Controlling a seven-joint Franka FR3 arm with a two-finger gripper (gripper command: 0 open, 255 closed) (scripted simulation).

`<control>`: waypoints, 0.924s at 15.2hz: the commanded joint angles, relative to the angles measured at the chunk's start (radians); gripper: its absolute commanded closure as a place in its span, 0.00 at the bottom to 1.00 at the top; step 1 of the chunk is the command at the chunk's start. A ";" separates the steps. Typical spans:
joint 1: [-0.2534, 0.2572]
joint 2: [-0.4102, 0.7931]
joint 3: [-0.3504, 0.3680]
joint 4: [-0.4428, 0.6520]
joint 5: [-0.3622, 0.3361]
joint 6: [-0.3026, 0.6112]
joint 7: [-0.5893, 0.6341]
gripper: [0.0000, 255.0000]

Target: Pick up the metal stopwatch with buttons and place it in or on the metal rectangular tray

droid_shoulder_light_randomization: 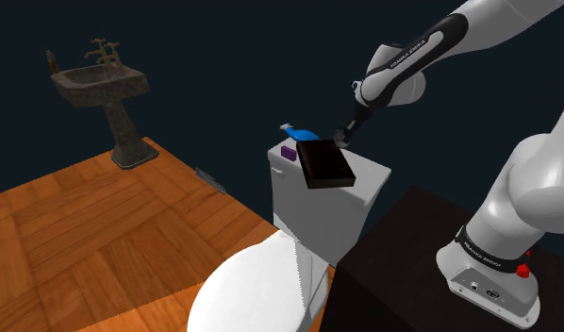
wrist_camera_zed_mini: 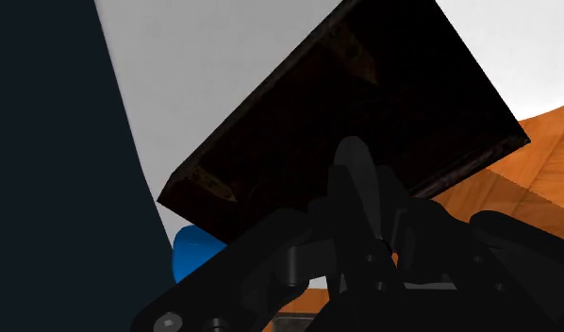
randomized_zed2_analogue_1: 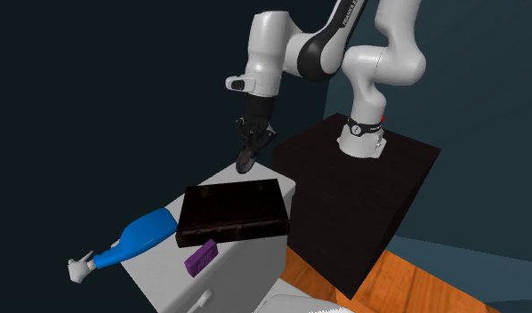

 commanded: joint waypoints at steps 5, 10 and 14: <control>0.034 0.176 0.025 0.214 0.099 -0.051 -0.012 1.00; 0.025 0.234 0.042 0.205 0.164 0.009 -0.063 1.00; 0.012 0.282 0.064 0.202 0.222 0.055 -0.109 1.00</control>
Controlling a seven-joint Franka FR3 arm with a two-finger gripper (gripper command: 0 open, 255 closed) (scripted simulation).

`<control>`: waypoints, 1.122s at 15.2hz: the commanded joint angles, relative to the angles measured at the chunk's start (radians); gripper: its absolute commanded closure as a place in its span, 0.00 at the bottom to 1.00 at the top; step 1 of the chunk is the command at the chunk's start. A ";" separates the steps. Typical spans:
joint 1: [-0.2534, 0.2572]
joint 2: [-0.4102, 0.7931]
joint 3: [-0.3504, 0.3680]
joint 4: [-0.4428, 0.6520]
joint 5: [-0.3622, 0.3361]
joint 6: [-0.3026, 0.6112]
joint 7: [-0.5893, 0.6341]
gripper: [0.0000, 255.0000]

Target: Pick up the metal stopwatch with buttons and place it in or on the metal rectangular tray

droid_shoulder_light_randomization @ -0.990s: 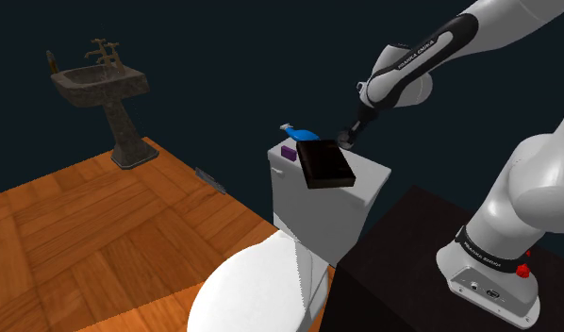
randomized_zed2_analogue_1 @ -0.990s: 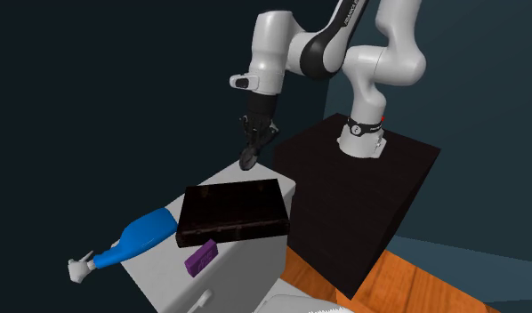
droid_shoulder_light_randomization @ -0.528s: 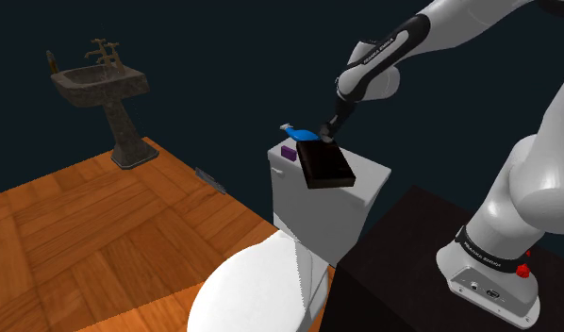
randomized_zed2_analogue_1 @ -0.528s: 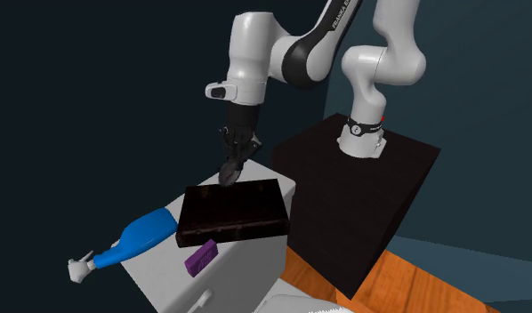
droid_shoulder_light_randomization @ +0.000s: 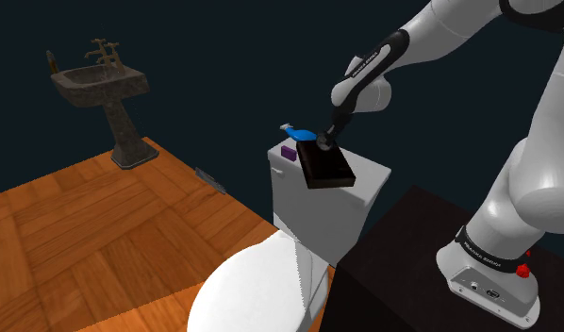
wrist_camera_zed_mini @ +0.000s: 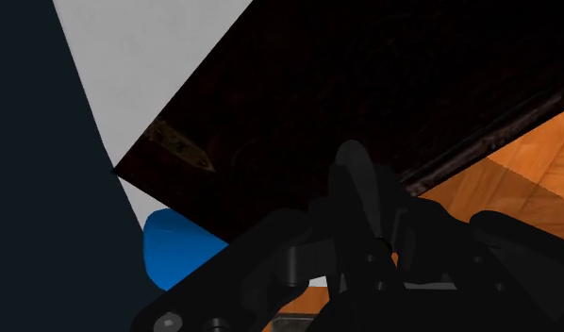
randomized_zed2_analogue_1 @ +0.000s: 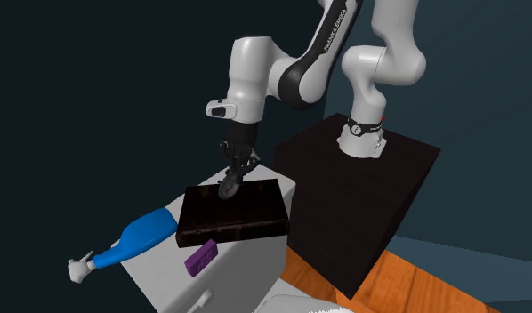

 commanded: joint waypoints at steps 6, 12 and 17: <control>-0.029 0.070 0.043 0.000 0.088 0.065 -0.071 1.00; -0.029 0.070 0.043 0.000 0.088 0.065 -0.071 1.00; -0.029 0.070 0.043 0.000 0.088 0.065 -0.071 0.00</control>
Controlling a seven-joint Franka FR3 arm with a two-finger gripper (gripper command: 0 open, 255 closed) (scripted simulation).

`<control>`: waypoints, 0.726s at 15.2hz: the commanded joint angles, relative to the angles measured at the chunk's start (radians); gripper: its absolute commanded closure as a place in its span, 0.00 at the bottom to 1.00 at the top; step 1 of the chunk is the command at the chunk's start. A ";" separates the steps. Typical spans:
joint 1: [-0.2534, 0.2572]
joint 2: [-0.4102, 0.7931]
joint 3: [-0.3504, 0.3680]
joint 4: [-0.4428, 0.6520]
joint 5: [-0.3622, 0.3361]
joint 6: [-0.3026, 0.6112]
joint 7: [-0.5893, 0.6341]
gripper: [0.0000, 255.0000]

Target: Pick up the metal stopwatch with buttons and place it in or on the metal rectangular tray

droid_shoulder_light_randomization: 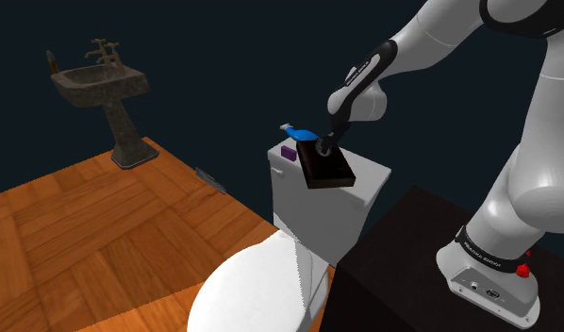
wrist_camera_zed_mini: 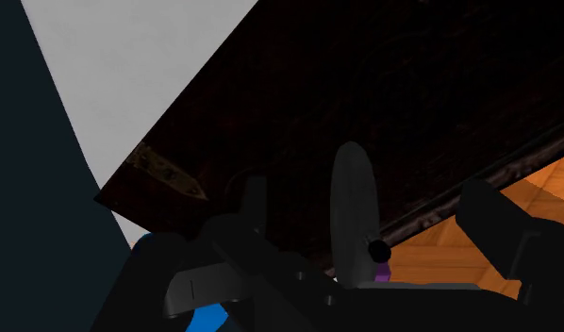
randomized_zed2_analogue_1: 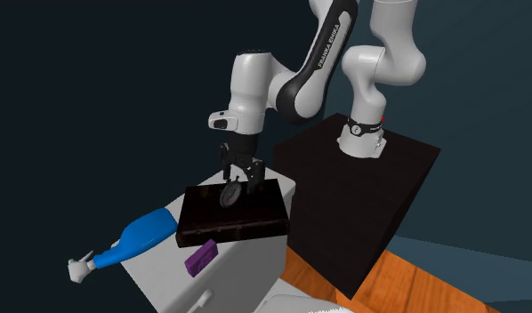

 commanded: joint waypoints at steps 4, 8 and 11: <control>0.041 -0.114 -0.062 -0.033 -0.117 -0.071 0.087 0.00; 0.043 -0.144 -0.070 -0.040 -0.149 -0.091 0.110 0.00; 0.043 -0.144 -0.070 -0.040 -0.149 -0.091 0.110 0.00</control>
